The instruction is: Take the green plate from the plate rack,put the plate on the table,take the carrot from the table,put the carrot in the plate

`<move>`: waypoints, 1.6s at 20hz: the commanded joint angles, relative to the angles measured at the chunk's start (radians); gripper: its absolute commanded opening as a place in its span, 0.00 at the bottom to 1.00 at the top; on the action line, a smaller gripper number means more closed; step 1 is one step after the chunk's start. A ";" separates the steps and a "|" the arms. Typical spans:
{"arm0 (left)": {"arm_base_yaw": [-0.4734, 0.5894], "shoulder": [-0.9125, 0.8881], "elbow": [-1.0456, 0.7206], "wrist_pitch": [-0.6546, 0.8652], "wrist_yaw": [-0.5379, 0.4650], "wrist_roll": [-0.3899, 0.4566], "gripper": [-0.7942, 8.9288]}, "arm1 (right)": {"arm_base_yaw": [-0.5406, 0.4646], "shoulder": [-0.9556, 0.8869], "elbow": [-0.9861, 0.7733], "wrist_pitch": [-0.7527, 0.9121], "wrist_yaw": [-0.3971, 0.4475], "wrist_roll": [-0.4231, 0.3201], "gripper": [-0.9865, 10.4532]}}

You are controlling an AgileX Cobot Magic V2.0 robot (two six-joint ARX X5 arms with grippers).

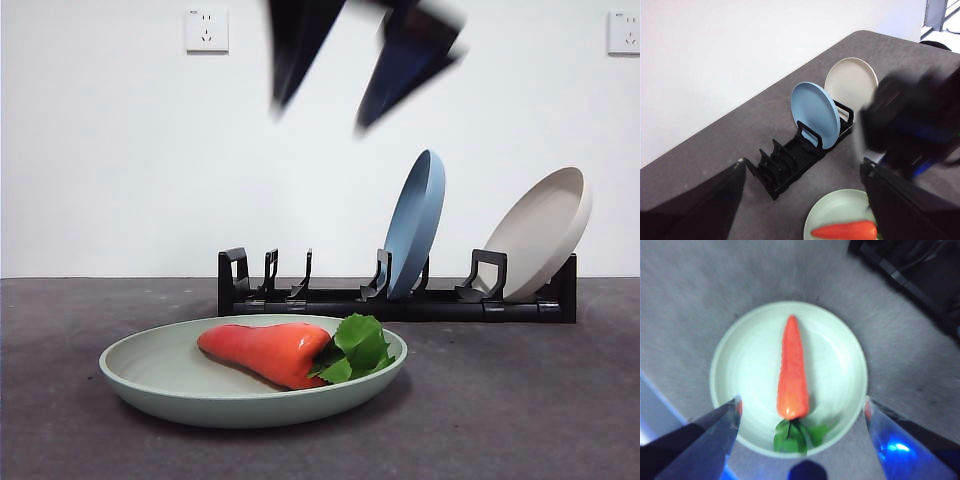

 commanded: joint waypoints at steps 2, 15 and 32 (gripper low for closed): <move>0.002 -0.003 0.000 -0.030 -0.001 -0.007 0.47 | 0.002 -0.183 0.000 -0.065 0.003 0.065 0.44; 0.002 -0.003 0.000 -0.195 0.160 -0.061 0.07 | 0.002 -0.521 0.000 -0.432 0.000 0.173 0.08; 0.007 0.004 0.000 -0.193 0.147 -0.058 0.08 | 0.002 -0.525 0.000 -0.428 0.003 0.174 0.09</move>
